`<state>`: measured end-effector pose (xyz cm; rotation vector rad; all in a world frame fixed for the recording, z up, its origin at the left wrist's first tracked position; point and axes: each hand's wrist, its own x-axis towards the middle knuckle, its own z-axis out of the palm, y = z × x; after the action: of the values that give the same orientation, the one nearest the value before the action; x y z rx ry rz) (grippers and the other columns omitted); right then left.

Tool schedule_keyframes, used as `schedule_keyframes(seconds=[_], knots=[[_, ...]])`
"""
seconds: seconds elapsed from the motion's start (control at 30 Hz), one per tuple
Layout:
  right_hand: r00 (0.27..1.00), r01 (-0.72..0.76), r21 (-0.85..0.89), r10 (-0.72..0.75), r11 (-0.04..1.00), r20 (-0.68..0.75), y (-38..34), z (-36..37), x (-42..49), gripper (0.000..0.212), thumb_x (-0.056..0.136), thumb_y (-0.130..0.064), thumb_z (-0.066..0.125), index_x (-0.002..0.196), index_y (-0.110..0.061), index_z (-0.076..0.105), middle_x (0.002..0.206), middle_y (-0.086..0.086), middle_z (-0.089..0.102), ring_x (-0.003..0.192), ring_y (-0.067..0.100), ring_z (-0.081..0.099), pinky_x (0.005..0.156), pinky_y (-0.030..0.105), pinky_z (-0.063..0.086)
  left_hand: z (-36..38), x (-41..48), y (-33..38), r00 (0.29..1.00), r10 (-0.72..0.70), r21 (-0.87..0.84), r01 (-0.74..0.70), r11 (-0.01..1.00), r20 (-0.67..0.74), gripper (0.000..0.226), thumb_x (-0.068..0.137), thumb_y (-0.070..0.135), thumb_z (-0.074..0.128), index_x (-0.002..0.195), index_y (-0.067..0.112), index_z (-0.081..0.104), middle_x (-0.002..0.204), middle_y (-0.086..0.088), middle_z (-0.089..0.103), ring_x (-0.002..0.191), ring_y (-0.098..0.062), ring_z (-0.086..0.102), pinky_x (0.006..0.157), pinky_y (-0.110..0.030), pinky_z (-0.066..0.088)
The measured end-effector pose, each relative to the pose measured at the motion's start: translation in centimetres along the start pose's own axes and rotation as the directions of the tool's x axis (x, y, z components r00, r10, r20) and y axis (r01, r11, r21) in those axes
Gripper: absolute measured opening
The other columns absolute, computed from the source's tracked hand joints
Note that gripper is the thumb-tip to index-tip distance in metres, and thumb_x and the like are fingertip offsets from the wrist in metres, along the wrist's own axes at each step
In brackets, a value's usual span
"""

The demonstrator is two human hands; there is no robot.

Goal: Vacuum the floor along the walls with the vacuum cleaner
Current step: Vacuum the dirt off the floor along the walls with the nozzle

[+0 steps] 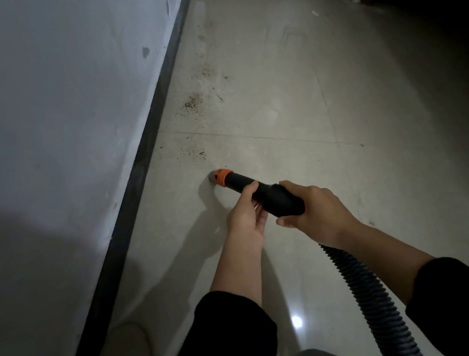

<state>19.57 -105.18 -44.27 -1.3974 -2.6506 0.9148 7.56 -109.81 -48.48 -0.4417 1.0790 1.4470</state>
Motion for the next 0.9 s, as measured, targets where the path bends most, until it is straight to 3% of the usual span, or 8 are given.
schedule_keyframes(seconds=[0.5, 0.67, 0.9], knots=[[0.996, -0.073, 0.002, 0.073, 0.997, -0.055, 3.1, -0.9, -3.0, 0.038, 0.082, -0.031, 0.074, 0.115, -0.029, 0.055, 0.082, -0.003, 0.063, 0.070, 0.014, 0.056, 0.061, 0.026, 0.042, 1.8, 0.0, -3.5, 0.999, -0.033, 0.096, 0.030, 0.995, 0.029, 0.028, 0.086, 0.019, 0.072, 0.109, 0.006, 0.063, 0.100, -0.009, 0.069, 0.088, -0.018, 0.064, 0.072, -0.024, 0.055], [0.969, -0.206, -0.014, 0.202, 0.978, -0.143, 4.5, -0.6, -4.6, 0.034, 0.083, -0.042, 0.071, 0.102, -0.021, 0.051, 0.079, -0.005, 0.061, 0.071, 0.016, 0.057, 0.056, 0.025, 0.039, 2.8, 0.4, -4.9, 0.998, -0.043, 0.159, 0.037, 0.987, 0.036, 0.030, 0.085, 0.020, 0.074, 0.110, 0.005, 0.063, 0.099, -0.008, 0.070, 0.089, -0.018, 0.065, 0.085, -0.028, 0.056], [0.948, -0.264, -0.004, 0.259, 0.964, -0.188, 7.0, -1.2, -5.1, 0.033, 0.084, -0.045, 0.069, 0.102, -0.022, 0.054, 0.076, -0.006, 0.058, 0.069, 0.015, 0.056, 0.056, 0.027, 0.039, 4.9, 0.7, -6.5, 0.996, -0.064, 0.229, 0.049, 0.972, 0.057, 0.035, 0.085, 0.022, 0.075, 0.113, 0.004, 0.064, 0.104, -0.009, 0.070, 0.093, -0.019, 0.066, 0.081, -0.027, 0.056]])
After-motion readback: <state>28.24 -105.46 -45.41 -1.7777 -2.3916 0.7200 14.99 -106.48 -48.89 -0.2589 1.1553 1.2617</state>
